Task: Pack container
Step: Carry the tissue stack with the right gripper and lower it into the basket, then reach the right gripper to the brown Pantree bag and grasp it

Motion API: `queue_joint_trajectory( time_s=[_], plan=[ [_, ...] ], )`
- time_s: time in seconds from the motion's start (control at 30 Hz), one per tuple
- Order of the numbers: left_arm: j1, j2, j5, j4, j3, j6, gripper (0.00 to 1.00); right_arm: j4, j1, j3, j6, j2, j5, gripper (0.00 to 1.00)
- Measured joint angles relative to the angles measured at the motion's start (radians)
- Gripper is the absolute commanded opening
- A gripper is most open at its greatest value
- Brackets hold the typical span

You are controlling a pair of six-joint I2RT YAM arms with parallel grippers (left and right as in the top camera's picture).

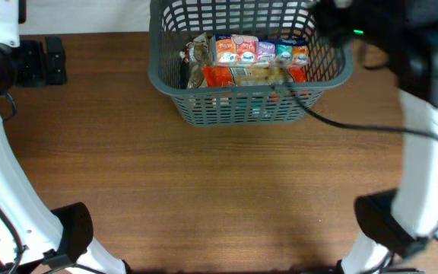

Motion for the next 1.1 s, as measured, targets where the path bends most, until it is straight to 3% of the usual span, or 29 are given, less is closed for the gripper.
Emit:
queue_joint_trajectory(
  time_s=[0.07,0.23,0.37,0.53,0.83,1.1],
  plan=[
    [0.0,0.0,0.0,0.001,0.0,0.0,0.99,-0.071,-0.101,0.011,0.083,-0.076,0.109,0.81],
    [0.0,0.0,0.0,0.0,0.0,0.0,0.99,-0.297,-0.42,-0.009,0.293,-0.066,0.207,0.81],
    [0.0,0.0,0.0,0.0,0.0,0.0,0.99,-0.292,-0.608,-0.165,0.36,-0.007,0.206,0.81],
    [0.0,0.0,0.0,0.0,0.0,0.0,0.99,-0.161,-0.759,-0.486,0.38,0.023,0.19,0.81],
    [0.0,0.0,0.0,0.0,0.0,0.0,0.99,0.262,-0.879,-1.039,0.159,0.025,0.017,0.89],
    [0.0,0.0,0.0,0.0,0.0,0.0,0.99,0.463,-0.884,-1.176,-0.072,0.026,0.034,0.92]
  ],
)
